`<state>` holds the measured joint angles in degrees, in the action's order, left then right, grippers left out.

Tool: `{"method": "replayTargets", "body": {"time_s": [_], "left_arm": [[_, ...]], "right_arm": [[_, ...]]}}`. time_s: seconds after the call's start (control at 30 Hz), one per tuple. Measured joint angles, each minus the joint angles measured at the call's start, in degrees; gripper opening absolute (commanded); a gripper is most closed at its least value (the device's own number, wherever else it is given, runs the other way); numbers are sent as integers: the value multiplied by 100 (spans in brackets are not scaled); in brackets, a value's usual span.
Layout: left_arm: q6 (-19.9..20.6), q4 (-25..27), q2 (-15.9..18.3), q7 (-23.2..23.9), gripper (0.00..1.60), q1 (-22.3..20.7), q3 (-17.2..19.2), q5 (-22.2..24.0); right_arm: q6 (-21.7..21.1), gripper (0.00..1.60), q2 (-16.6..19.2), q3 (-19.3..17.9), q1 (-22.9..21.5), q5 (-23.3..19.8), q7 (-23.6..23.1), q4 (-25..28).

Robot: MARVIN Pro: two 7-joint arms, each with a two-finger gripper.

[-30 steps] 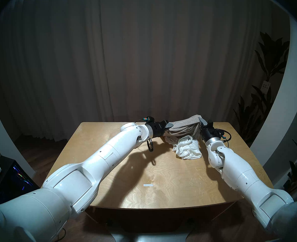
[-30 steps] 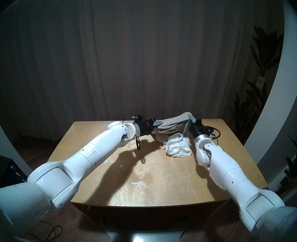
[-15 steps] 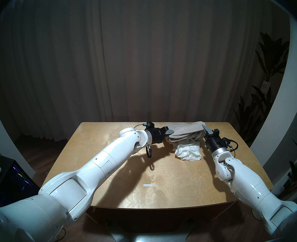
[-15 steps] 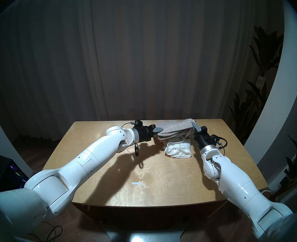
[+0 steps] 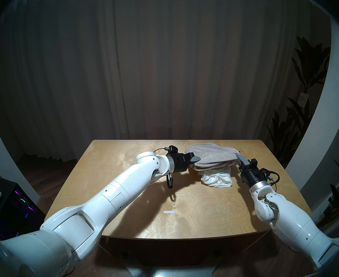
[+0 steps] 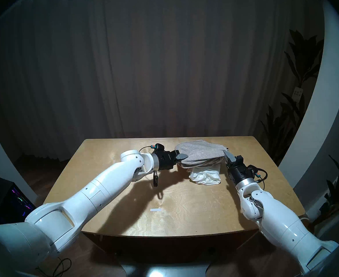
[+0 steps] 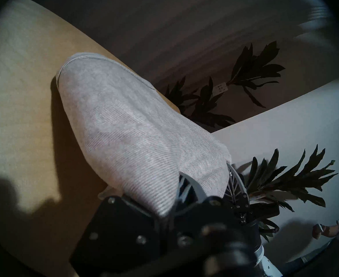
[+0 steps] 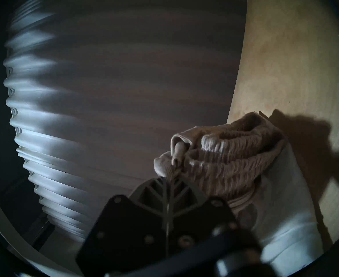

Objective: Fold pants twice and stack them

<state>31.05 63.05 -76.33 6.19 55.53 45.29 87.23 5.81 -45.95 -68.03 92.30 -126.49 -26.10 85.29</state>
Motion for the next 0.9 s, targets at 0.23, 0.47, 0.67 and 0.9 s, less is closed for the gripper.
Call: {"method": "replayTargets", "body": {"time_s": [0.23,0.47,0.67,0.9], "left_arm": [[21,134,232,-476,160,227,40,2],[-19,420,440,-932,160,448,181,122],[-121,745,597,-1167,160,624,307,211],[-236,1051,741,-1296,160,751,442,276]], "right_arm": [[109,0,360,-137,503,4,-73,128],[182,0,673,-255,973,-13,-120,375],[226,160,853,-281,1261,-96,27,654],[337,160,999,-314,1429,-154,352,905]]}}
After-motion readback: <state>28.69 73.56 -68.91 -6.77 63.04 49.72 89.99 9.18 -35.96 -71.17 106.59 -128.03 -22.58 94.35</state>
